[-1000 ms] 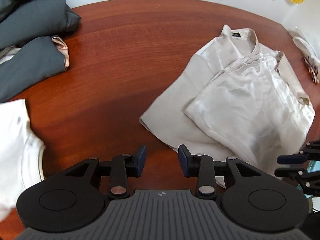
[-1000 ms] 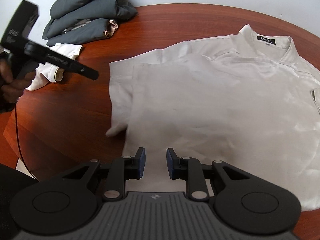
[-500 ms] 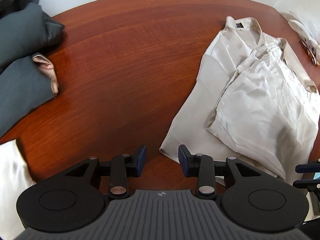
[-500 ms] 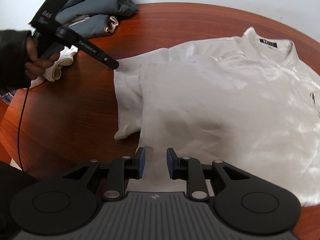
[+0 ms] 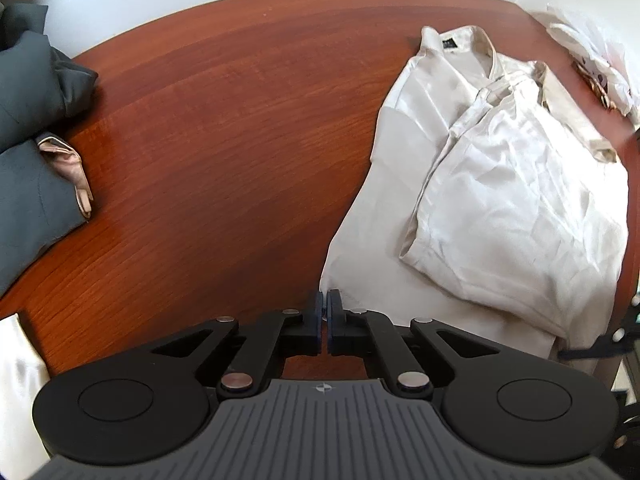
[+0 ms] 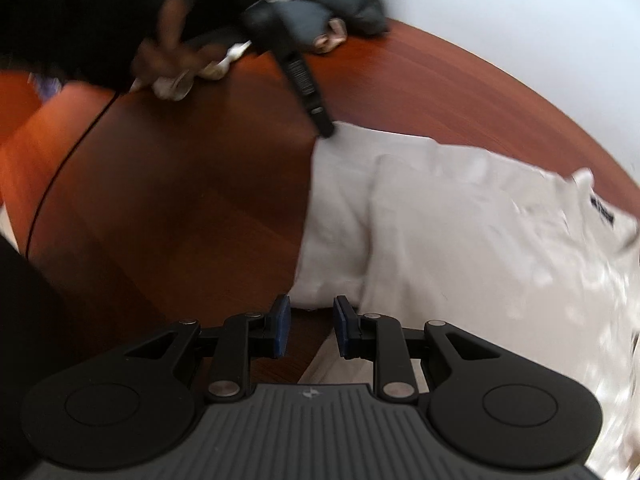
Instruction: Fold clothes
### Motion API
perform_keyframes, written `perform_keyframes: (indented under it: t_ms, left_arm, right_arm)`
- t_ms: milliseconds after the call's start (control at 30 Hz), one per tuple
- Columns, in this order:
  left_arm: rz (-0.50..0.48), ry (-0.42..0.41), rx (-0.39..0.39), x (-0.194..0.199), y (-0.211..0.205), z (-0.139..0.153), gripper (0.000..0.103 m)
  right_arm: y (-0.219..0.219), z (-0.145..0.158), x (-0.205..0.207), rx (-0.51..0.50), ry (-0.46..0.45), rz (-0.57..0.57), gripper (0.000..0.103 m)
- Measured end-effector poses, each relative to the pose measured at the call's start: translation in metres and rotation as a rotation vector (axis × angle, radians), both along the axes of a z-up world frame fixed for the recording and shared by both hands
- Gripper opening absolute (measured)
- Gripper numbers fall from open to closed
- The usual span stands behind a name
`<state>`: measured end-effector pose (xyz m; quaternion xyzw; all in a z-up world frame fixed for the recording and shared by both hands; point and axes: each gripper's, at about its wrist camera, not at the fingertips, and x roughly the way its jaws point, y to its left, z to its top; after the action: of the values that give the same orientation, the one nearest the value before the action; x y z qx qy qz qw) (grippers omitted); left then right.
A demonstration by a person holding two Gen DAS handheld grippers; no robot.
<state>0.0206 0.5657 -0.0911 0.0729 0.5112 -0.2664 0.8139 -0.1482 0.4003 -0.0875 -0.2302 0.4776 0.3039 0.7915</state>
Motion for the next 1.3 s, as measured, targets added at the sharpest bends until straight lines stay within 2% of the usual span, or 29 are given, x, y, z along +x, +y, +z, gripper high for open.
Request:
perform_keyframes:
  t_ms: [167, 433, 567, 633, 700, 833, 967, 1167, 1300]
  left_arm:
    - [0.012, -0.002, -0.007, 0.002, -0.002, 0.004, 0.002]
    - [0.03, 0.003, -0.002, 0.002, -0.005, 0.004, 0.002]
    - [0.022, -0.003, 0.003, 0.002, -0.006, 0.005, 0.002]
    - [0.02, -0.005, 0.003, 0.001, -0.006, 0.006, 0.002]
    - [0.017, -0.01, 0.0, 0.0, -0.007, 0.007, 0.002]
    - [0.011, -0.028, -0.015, 0.0, -0.007, 0.017, 0.001]
    - [0.026, -0.06, -0.049, 0.001, -0.014, 0.039, 0.001]
    - [0.034, -0.112, -0.093, 0.008, -0.045, 0.071, 0.001]
    - [0.004, -0.129, -0.103, 0.013, -0.078, 0.076, 0.002]
  right_arm:
    - [0.021, -0.004, -0.002, -0.062, -0.031, 0.107, 0.027]
    - [0.03, -0.017, -0.008, -0.173, -0.088, 0.268, 0.026]
    - [0.032, -0.022, -0.013, -0.197, -0.108, 0.29, 0.019]
    - [0.031, -0.021, -0.014, -0.193, -0.108, 0.277, 0.01]
    - [0.028, -0.021, -0.013, -0.186, -0.113, 0.257, 0.004]
    - [0.021, -0.009, -0.012, -0.121, -0.13, 0.184, 0.002]
    - [0.008, 0.011, -0.009, -0.028, -0.154, 0.078, 0.002]
    - [-0.032, 0.03, 0.006, 0.126, -0.135, -0.139, 0.002]
    - [-0.071, 0.031, 0.02, 0.196, -0.098, -0.298, 0.002]
